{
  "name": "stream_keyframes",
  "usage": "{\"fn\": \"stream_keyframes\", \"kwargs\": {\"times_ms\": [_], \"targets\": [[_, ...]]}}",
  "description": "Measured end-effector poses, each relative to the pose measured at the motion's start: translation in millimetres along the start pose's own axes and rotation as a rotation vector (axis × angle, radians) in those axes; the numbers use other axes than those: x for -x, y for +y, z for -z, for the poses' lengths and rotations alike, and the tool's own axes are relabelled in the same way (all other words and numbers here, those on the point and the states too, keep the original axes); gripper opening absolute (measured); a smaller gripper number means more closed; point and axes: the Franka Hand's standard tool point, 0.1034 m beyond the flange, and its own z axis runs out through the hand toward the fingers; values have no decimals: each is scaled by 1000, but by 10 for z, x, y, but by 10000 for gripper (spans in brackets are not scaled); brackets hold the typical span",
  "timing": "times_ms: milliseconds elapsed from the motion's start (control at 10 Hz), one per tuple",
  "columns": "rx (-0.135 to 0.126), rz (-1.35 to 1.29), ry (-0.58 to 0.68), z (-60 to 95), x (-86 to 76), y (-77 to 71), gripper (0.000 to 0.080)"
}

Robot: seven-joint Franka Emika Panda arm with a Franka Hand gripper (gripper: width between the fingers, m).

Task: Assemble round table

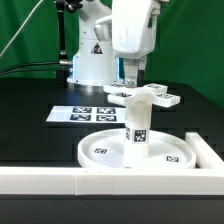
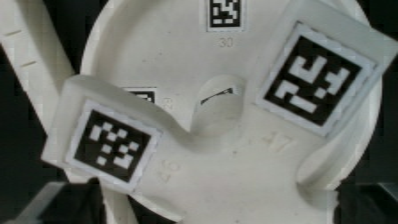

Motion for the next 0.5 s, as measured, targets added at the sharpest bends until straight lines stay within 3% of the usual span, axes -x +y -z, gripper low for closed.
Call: {"fn": "stream_keyframes", "kwargs": {"times_ms": [500], "targets": [[-2,242,-31,-35,-108,-45,649]]}}
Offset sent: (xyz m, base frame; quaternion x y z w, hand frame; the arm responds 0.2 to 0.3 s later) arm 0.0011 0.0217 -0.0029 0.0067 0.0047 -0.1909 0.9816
